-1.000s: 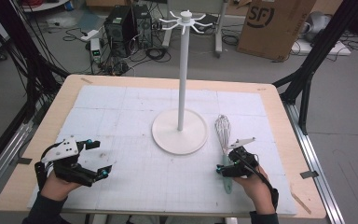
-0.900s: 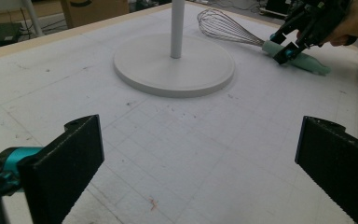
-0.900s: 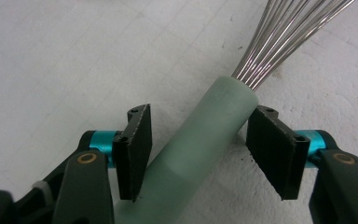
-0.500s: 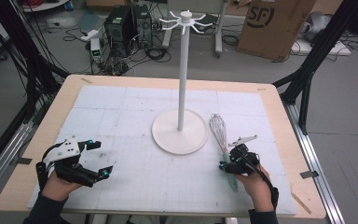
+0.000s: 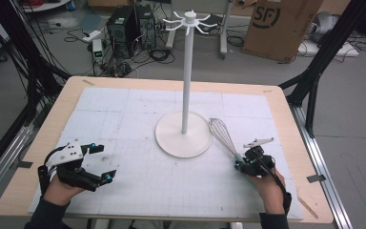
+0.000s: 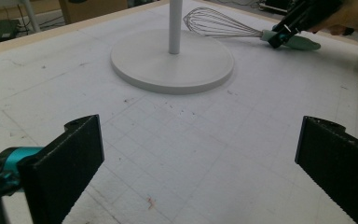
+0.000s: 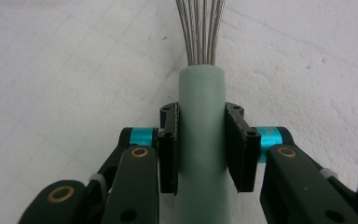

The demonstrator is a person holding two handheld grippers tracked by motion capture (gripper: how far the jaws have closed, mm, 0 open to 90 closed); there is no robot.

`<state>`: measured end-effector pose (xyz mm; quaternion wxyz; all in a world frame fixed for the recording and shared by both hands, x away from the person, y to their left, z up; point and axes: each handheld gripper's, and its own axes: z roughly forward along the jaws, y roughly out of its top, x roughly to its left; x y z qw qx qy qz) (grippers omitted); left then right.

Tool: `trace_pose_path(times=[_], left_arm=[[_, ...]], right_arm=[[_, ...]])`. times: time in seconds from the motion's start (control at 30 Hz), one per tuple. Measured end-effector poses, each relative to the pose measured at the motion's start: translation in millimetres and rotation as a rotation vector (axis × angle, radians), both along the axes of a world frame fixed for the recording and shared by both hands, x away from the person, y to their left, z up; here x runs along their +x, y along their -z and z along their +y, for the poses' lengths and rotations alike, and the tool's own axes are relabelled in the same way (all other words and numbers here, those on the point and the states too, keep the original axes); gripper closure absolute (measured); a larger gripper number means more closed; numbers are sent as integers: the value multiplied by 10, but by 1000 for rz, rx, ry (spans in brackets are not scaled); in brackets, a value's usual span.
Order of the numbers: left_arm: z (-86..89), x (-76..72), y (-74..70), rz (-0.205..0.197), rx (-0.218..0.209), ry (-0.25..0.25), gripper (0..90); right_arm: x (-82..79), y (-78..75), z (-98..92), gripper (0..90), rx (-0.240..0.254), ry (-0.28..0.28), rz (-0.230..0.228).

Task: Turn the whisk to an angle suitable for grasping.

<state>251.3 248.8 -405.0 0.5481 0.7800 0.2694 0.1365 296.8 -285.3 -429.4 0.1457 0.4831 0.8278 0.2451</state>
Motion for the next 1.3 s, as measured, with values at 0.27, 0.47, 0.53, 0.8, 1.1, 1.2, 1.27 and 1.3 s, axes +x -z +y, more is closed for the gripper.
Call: trace_pose_path(times=[0.27,0.47,0.53,0.8,1.1,1.2,1.27,1.3], left_arm=[[-6,-2,6,4,-1,0,16],[1,1,8,4,1,-2,17],[1,0,8,3,1,-3,17],[-5,3,13,0,9,-3,17],[-12,-2,15,-1,7,2,17],[-6,-1,12,-2,5,0,17],[-2,-1,11,-2,4,2,17],[-2,-1,11,-2,4,2,17]], right_arm=[[-28,-10,-186,695,44,11,-2],[-93,-80,-308,694,79,5,-30],[-128,-115,-330,694,91,-9,-41],[-248,-252,-370,694,154,-114,-69],[-308,-321,-280,694,219,-249,-83],[-293,-316,-217,694,245,-303,-58],[-287,-316,-187,694,262,-338,-47],[-292,-324,-169,694,259,-354,-44]])
